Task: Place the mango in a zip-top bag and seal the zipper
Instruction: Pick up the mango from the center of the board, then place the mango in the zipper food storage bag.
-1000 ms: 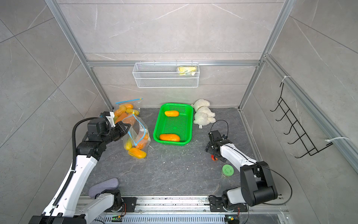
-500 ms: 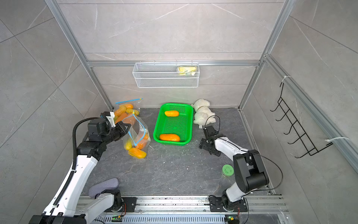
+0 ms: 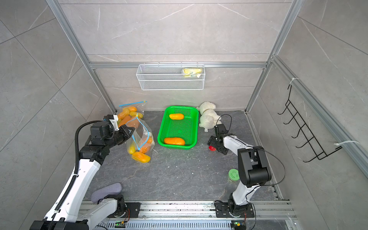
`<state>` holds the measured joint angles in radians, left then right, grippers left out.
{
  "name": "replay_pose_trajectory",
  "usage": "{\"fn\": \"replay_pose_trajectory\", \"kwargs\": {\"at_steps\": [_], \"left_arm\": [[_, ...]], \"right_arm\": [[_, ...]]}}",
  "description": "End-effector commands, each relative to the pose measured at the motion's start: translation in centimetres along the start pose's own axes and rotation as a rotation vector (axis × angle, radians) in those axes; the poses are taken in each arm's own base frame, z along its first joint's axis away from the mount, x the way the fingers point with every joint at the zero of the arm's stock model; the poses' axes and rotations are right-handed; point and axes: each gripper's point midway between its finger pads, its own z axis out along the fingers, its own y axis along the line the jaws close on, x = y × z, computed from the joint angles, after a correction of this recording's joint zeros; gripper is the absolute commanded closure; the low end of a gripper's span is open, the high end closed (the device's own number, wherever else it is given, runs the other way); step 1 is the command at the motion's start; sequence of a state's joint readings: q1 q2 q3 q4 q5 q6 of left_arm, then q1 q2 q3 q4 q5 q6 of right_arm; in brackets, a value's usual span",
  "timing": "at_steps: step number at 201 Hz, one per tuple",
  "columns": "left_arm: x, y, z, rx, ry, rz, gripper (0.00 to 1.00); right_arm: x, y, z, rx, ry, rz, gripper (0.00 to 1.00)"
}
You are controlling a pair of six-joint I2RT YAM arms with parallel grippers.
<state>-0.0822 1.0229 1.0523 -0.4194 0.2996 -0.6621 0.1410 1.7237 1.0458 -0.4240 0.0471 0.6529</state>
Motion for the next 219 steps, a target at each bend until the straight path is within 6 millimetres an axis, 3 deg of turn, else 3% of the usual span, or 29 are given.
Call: {"fn": "replay_pose_trajectory", "kwargs": {"at_steps": [1, 40, 74, 96, 141, 169, 199, 219], "left_arm": [[-1.1, -1.1, -0.5, 0.033, -0.026, 0.037, 1.0], [-0.8, -1.4, -0.5, 0.05, -0.008, 0.034, 1.0], [-0.1, -1.4, -0.4, 0.066, 0.007, 0.027, 1.0], [0.1, -1.1, -0.2, 0.065, 0.017, 0.013, 1.0], [0.2, -1.2, 0.1, 0.075, 0.02, -0.003, 1.0], [0.3, -1.1, 0.2, 0.076, 0.021, -0.013, 1.0], [0.4, -1.0, 0.2, 0.073, 0.028, -0.021, 1.0], [0.3, -1.0, -0.1, 0.072, 0.017, -0.027, 1.0]], "right_arm": [[-0.4, 0.5, 0.9, -0.011, 0.012, -0.01, 0.11], [-0.8, 0.8, 1.6, -0.012, 0.014, -0.05, 0.36], [-0.8, 3.6, 1.0, -0.151, 0.016, -0.12, 0.75], [-0.9, 6.5, -2.0, -0.282, -0.048, -0.182, 0.9], [0.0, 13.0, -11.6, -0.436, -0.255, -0.365, 0.96], [2.6, 20.2, -18.0, -0.637, -0.356, -0.488, 0.98], [10.4, 31.7, -25.8, -1.075, -0.386, -0.648, 0.96], [15.2, 37.2, -28.7, -1.327, -0.341, -0.676, 0.96]]}}
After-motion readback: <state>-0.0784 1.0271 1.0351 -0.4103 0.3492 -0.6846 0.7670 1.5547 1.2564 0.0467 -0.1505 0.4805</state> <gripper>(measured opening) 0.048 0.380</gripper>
